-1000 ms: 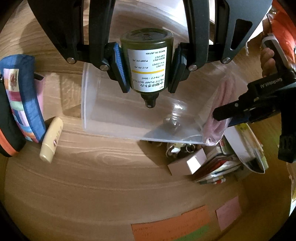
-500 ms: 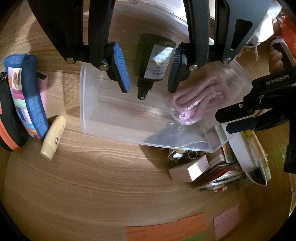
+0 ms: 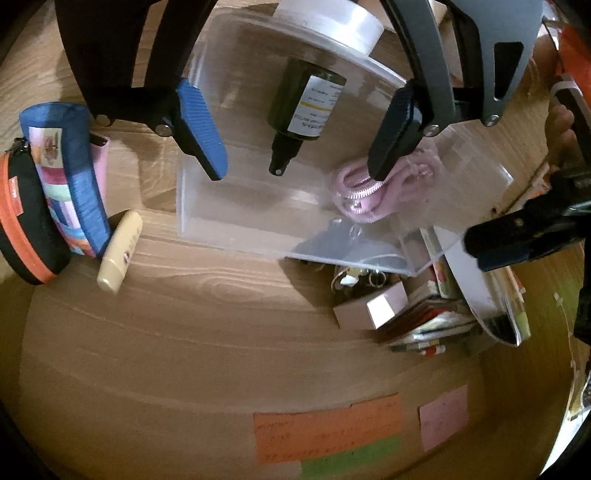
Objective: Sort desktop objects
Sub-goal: 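Carry the pink rope and green bottle into the clear bin and release both, then grasp the blue Max box with the left tool while the right tool grasps the pink round container, then lower the blue box and pink container into the clear bin and open both tools, then grasp the white drawstring pouch with the left tool while the right tool grasps the cream tub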
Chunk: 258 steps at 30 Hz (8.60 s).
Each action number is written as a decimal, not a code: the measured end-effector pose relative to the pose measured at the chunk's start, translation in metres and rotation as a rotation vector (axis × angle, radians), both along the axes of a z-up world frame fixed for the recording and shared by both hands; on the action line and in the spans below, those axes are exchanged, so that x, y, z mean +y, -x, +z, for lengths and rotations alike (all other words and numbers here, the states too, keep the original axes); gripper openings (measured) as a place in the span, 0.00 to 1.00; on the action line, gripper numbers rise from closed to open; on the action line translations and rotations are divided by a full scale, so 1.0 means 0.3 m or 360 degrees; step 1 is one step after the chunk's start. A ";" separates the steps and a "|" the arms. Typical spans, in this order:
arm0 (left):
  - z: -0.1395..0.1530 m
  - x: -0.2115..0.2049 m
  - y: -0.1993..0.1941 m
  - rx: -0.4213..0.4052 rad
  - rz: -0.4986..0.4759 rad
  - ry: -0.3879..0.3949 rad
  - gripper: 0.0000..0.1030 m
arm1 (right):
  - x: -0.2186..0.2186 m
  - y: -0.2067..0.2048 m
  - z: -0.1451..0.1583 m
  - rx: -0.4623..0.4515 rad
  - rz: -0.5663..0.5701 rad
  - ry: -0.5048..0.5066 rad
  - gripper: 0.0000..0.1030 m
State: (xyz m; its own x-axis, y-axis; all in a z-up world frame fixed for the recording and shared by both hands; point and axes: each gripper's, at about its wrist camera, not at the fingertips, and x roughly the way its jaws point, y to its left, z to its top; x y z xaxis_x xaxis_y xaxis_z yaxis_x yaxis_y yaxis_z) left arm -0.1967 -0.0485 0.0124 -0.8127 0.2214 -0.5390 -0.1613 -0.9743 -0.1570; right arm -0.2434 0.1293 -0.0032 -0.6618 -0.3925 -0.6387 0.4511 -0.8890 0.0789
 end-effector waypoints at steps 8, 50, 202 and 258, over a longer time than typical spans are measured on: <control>0.057 -0.045 -0.133 0.0036 0.0045 0.0061 0.93 | 0.047 -0.119 0.131 0.0189 -0.0049 0.0065 0.82; -0.317 -0.023 -0.404 -0.0490 -0.0160 0.0217 0.80 | 0.079 -0.557 -0.176 -0.0251 0.0135 0.0012 0.86; 0.006 0.033 -0.320 0.0053 -0.0077 0.0159 0.92 | 0.089 -0.256 0.134 0.0135 0.0086 0.0192 0.84; -0.300 0.126 -0.221 -0.0666 -0.0461 -0.0115 0.93 | 0.006 -0.400 -0.218 -0.0236 0.0154 -0.0065 0.85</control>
